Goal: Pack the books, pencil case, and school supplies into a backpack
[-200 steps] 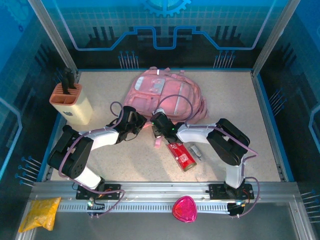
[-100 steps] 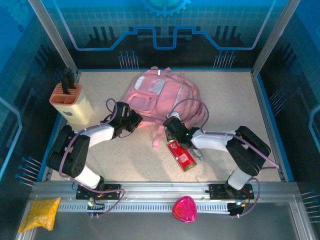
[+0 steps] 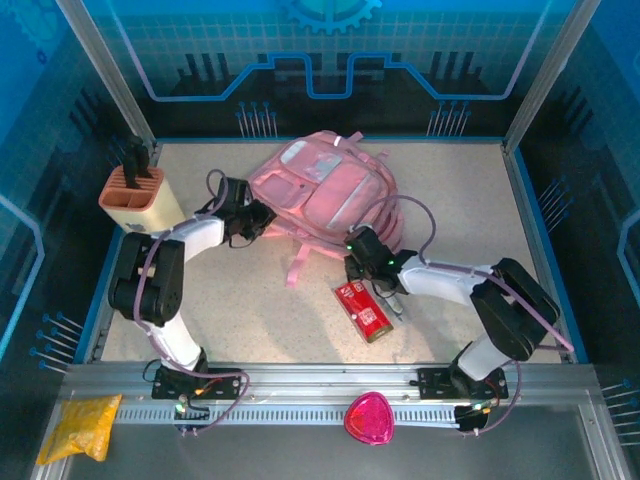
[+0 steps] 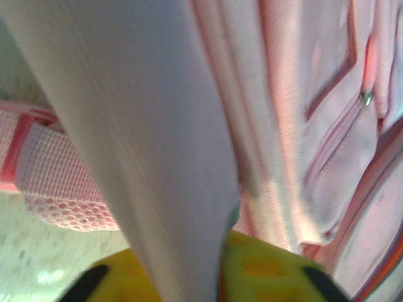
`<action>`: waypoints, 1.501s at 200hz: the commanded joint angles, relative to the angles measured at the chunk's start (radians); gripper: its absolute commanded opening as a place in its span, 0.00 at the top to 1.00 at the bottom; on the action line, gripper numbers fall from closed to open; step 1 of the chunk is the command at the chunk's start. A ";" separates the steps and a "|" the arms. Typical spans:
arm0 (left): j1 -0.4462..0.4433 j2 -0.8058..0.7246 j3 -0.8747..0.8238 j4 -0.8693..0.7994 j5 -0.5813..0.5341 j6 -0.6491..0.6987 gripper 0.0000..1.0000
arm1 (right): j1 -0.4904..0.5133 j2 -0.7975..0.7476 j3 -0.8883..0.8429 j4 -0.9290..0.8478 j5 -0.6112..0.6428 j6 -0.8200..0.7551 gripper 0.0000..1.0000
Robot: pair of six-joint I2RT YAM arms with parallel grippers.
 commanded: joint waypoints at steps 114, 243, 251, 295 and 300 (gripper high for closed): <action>-0.302 -0.215 -0.390 0.425 -0.107 -0.425 0.36 | 0.070 0.138 0.127 -0.001 -0.138 0.023 1.00; -0.395 -0.043 -0.290 0.442 -0.213 -0.410 1.00 | 0.048 0.065 0.085 -0.058 -0.070 -0.020 1.00; -0.383 -0.064 -0.290 0.409 -0.222 -0.388 1.00 | 0.042 0.043 0.067 -0.067 -0.055 -0.022 1.00; -0.271 -0.171 -0.272 0.253 -0.191 -0.255 1.00 | -0.076 -0.066 -0.037 -0.109 -0.065 -0.034 1.00; -0.259 -0.179 -0.267 0.230 -0.187 -0.236 1.00 | -0.091 -0.078 -0.044 -0.113 -0.075 -0.034 1.00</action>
